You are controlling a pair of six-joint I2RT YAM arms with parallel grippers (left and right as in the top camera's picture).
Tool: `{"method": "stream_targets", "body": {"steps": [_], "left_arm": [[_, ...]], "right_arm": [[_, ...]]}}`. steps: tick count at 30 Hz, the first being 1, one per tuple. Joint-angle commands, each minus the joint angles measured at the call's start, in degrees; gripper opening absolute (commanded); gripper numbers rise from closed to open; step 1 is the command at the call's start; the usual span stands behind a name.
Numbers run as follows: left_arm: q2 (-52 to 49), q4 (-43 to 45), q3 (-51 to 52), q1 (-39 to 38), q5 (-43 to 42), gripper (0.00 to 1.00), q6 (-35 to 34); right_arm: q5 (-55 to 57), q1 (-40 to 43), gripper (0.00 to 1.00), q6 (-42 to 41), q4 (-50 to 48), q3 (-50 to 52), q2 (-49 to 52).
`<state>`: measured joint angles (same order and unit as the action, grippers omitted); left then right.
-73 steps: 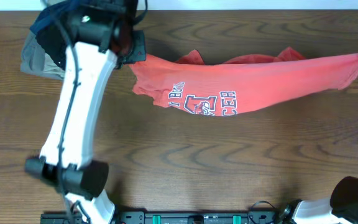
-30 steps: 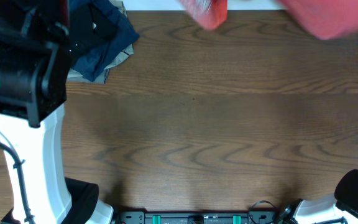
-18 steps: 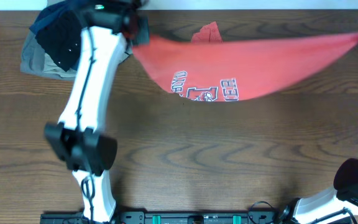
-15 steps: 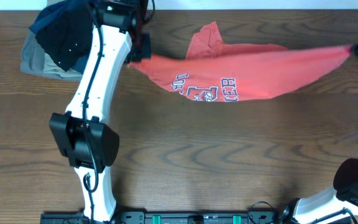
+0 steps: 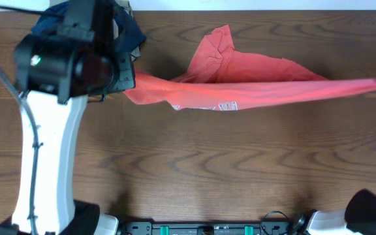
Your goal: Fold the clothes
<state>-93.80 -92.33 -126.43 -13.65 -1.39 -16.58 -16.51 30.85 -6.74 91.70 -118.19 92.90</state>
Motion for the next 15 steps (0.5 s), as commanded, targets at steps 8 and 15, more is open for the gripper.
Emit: {"method": "stream_targets", "body": {"steps": [8,15], "left_arm": [[9.1,-4.5,14.3,-2.4,-5.5,0.06,-0.2],[15.3,-4.3,31.3,-3.1,-5.5,0.06,-1.4]], "right_arm": [[8.2,5.0,0.01,-0.7,5.6,1.5,-8.8],[9.7,5.0,0.01,-0.7,5.6,11.9,-16.8]]}}
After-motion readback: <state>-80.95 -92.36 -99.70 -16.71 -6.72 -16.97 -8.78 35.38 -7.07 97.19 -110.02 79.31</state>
